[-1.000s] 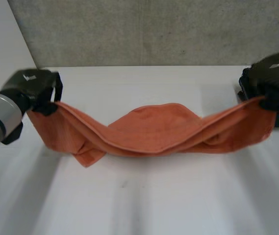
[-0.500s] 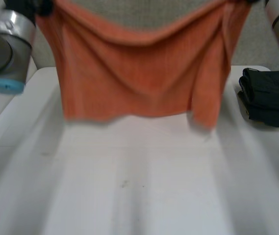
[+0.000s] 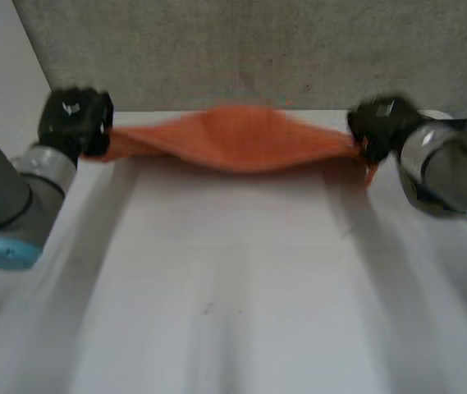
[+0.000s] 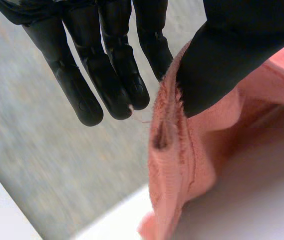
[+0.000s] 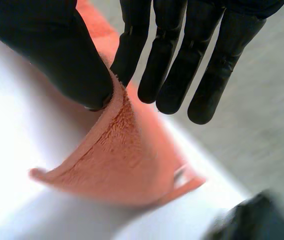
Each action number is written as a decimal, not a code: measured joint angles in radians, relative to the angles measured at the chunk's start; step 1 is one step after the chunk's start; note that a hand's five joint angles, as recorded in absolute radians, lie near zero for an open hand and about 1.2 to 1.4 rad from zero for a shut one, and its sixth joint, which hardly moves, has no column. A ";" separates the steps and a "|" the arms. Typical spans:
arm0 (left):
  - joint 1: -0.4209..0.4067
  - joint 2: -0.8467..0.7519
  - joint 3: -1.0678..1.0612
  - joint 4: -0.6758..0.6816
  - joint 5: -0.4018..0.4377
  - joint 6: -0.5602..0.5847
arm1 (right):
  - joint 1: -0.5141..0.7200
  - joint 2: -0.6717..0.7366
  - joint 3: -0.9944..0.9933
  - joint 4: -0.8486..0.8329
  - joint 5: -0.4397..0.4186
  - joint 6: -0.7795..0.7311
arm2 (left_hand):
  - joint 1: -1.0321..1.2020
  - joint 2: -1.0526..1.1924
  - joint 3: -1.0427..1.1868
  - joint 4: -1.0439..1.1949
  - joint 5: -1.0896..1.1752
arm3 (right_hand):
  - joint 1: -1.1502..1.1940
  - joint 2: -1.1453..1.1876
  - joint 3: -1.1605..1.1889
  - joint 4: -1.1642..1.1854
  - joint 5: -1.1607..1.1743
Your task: Fold the laundry.
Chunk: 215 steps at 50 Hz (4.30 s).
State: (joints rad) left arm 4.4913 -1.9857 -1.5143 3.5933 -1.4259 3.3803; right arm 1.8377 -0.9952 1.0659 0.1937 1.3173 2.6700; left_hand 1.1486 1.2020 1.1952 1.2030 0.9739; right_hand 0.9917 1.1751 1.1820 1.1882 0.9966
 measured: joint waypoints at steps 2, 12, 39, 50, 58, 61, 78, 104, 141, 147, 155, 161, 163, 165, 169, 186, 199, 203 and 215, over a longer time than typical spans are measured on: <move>0.001 0.001 -0.042 -0.016 0.000 0.004 | -0.001 0.000 0.049 0.017 -0.013 -0.025 | 0.000 0.000 0.000 0.000 0.000 | 0.000 0.000 0.000 0.000 0.000; 0.009 0.019 -0.109 -0.132 0.000 0.066 | -0.050 0.009 0.251 0.040 -0.043 -0.133 | 0.000 0.000 0.000 0.000 0.000 | -0.016 -0.026 -0.025 -0.027 -0.021; 0.015 0.059 -0.101 -0.162 -0.003 0.068 | -0.188 0.032 0.427 -0.187 -0.061 0.241 | 0.000 0.000 0.000 0.000 0.000 | -0.480 -0.577 -0.589 -0.597 -0.582; 0.015 0.064 -0.115 -0.179 -0.005 0.066 | -0.181 0.085 0.351 -0.189 -0.072 0.240 | 0.000 0.000 0.000 0.000 0.000 | 0.003 0.001 0.000 0.000 -0.008; 0.038 0.138 -0.167 -0.347 -0.003 0.118 | -0.194 -0.106 0.367 -0.036 -0.094 0.102 | 0.000 0.000 0.000 0.000 0.000 | 0.003 0.001 0.000 0.001 -0.006; 0.056 0.176 -0.198 -0.444 -0.002 0.174 | -0.208 -0.167 0.381 0.062 -0.108 -0.009 | 0.000 0.000 0.000 0.000 0.000 | 0.003 0.001 0.000 0.001 -0.006; 0.101 0.327 -0.390 -0.661 0.000 0.572 | -0.277 -0.279 0.434 0.413 -0.071 -0.476 | 0.000 0.000 0.000 0.000 0.000 | 0.004 0.001 0.000 0.001 0.003; -0.047 -0.388 0.339 -0.143 -0.155 0.357 | -0.044 0.408 -0.354 0.003 0.233 -0.303 | 0.000 0.000 0.000 0.000 0.000 | 0.004 0.001 0.000 0.001 0.003; -0.088 -0.065 -0.014 -0.099 -0.140 0.261 | -0.155 -0.036 0.214 0.003 0.080 0.001 | -0.956 -0.997 -0.982 -0.998 -0.925 | -0.786 -0.954 -0.962 -0.951 -0.925; -0.072 -0.044 -0.074 -0.099 -0.137 0.207 | -0.199 0.002 0.310 -0.069 0.046 0.008 | -0.956 -0.997 -0.982 -0.998 -0.925 | -0.696 -0.829 -0.834 -0.843 -0.825; -0.055 -0.051 -0.080 -0.099 -0.137 0.203 | -0.207 0.095 0.298 -0.149 0.057 -0.009 | -0.956 -0.997 -0.982 -0.998 -0.925 | -0.457 -0.547 -0.556 -0.570 -0.572; -0.054 -0.051 -0.082 -0.099 -0.137 0.204 | -0.216 0.136 0.267 -0.160 0.071 -0.015 | -0.956 -0.997 -0.982 -0.998 -0.925 | -0.012 0.000 -0.010 -0.004 -0.020; -0.054 -0.048 -0.084 -0.099 -0.138 0.205 | -0.234 0.131 0.274 -0.168 0.072 -0.016 | -0.956 -0.997 -0.982 -0.998 -0.926 | -0.012 0.000 -0.009 0.000 -0.019; -0.055 -0.042 -0.087 -0.100 -0.138 0.205 | -0.256 0.115 0.288 -0.177 0.072 -0.021 | -0.956 -0.997 -0.982 -0.998 -0.925 | -0.012 0.000 -0.009 0.000 -0.019; -0.055 -0.025 -0.096 -0.100 -0.139 0.204 | -0.294 0.057 0.319 -0.186 0.072 -0.053 | -0.956 -0.997 -0.982 -0.998 -0.925 | -0.012 0.000 -0.004 0.000 -0.019; -0.047 0.130 -0.183 -0.101 -0.138 0.203 | -0.384 -0.104 0.304 -0.186 0.103 -0.348 | -0.956 -0.997 -0.982 -0.998 -0.925 | -0.007 0.000 -0.001 0.001 -0.019; -0.020 0.176 -0.216 -0.102 -0.134 0.201 | 0.181 -0.044 0.093 -0.255 0.042 -0.220 | -0.956 -0.997 -0.982 -0.998 -0.926 | -0.006 0.002 0.006 0.001 -0.010; -0.002 0.178 -0.230 -0.102 -0.119 0.200 | 0.364 0.084 -0.005 -0.276 -0.011 -0.243 | -0.956 -0.997 -0.982 -0.998 -0.925 | -0.006 0.002 0.006 0.001 -0.010; 0.009 0.158 -0.241 -0.102 -0.099 0.198 | 0.587 0.418 -0.278 -0.272 -0.093 -0.292 | -0.956 -0.997 -0.982 -0.998 -0.926 | -0.325 -0.368 -0.369 -0.373 -0.348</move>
State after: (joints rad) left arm 4.5008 -1.8280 -1.7556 3.4914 -1.5252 3.5787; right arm 2.4243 -0.5776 0.7883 -0.0782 1.2239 2.3778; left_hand 0.1928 0.2048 0.2127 0.2048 0.0483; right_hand 0.6668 0.8072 0.8134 0.8150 0.6489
